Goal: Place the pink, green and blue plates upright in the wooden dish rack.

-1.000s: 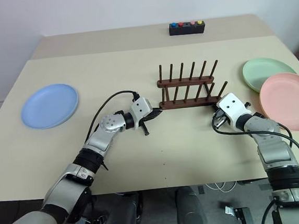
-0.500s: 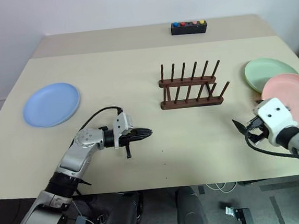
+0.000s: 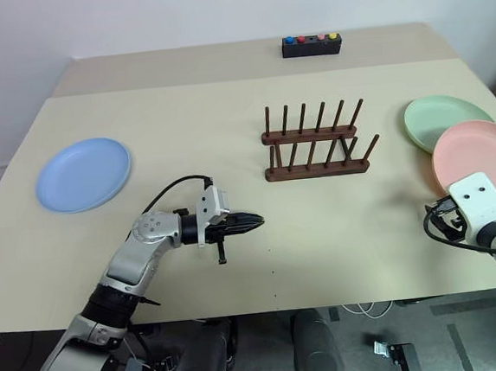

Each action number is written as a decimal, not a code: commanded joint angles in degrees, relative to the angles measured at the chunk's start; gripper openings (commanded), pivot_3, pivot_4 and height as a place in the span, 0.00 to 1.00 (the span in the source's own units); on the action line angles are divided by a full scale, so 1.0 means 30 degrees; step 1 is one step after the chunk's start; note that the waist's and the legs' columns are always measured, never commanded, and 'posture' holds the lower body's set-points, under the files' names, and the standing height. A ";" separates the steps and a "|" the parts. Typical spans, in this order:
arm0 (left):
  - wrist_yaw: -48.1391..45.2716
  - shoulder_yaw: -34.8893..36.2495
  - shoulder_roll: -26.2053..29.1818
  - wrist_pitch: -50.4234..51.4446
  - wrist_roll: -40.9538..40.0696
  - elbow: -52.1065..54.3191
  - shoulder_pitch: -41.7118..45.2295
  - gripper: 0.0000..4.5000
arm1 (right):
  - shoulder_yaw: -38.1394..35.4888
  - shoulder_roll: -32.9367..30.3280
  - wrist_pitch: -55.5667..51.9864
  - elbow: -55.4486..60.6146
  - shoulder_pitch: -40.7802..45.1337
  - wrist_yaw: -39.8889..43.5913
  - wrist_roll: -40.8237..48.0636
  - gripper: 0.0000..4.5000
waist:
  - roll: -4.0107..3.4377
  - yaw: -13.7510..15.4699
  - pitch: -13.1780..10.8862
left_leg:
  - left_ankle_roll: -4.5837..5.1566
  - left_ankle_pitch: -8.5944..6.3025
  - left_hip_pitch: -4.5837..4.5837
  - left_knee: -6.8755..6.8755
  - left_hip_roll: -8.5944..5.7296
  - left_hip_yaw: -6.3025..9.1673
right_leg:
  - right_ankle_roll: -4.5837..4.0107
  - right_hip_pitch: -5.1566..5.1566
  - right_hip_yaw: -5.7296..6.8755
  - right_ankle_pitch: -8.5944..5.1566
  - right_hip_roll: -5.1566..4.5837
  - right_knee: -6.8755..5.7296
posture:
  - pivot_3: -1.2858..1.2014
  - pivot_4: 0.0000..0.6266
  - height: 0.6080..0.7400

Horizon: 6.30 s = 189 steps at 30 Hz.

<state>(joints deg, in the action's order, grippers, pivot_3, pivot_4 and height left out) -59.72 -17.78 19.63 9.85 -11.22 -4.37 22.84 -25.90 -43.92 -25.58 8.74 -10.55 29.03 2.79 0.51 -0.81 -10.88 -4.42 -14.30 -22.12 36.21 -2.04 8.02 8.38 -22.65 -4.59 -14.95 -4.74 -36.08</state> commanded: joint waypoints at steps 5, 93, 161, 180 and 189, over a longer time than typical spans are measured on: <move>-0.0048 0.0090 -0.0058 -0.0177 -0.0379 0.0873 -0.0321 0.03 | -0.0107 -0.0099 0.0625 0.0062 0.0557 -0.0547 -0.0348 0.01 | -0.0002 -0.0007 0.0001 | 0.0000 0.0000 0.0001 0.0000 0.0000 0.0001 | 0.0000 0.0000 0.0000 0.0000 0.0001 -0.0001 | 0.52 0.24 1.00; 0.0936 0.0204 0.0075 -0.0768 -0.0369 0.0860 -0.0383 0.03 | -0.1893 -0.0341 -0.8894 -0.4197 1.4388 0.7428 2.0081 0.01 | -0.0004 -0.0028 -0.0020 | 0.0009 -0.0005 -0.0062 -0.0010 0.0001 0.0011 | 0.0000 -0.0067 0.0011 0.0008 -0.0002 -0.0005 | 0.52 0.24 1.00; 0.0978 0.0121 0.0314 -0.0634 -0.0367 0.0965 -0.0453 0.03 | -0.0775 -0.3757 0.3718 -0.4965 0.6509 0.6757 0.7240 0.96 | -0.0029 -0.0077 -0.0006 | 0.0009 -0.0005 -0.0057 0.0003 0.0000 -0.0010 | 0.0004 -0.0068 0.0000 0.0006 0.0001 -0.0013 | 0.52 0.24 1.00; 0.0892 0.0184 0.0297 -0.0597 -0.0358 0.1188 -0.0566 0.03 | 0.8366 -0.3289 1.2101 -2.2015 1.4991 -0.0379 -0.4446 0.84 | -0.0060 -0.0113 -0.0010 | 0.0005 -0.0002 -0.0042 0.0006 -0.0001 -0.0030 | -0.0002 -0.0050 -0.0013 0.0008 -0.0001 -0.0006 | 0.52 0.24 1.00; 0.1187 0.0242 0.0596 -0.0350 -0.0408 0.1814 -0.0984 0.03 | 0.8654 -0.3101 1.3451 -2.3943 1.5518 -0.1029 -0.4641 0.02 | -0.0055 -0.0142 -0.0009 | 0.0005 -0.0003 -0.0039 0.0000 -0.0003 -0.0024 | -0.0001 -0.0046 -0.0016 0.0008 -0.0002 -0.0006 | 0.52 0.24 1.00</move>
<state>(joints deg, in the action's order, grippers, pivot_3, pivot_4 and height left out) -56.25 -18.21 21.26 8.67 -11.85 -1.35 19.95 0.46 -52.91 14.19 -62.68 36.28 26.46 -11.04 0.34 -1.24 -10.91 -4.41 -14.31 -22.21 36.21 -2.04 7.96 8.38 -22.77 -4.63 -14.93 -4.74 -36.10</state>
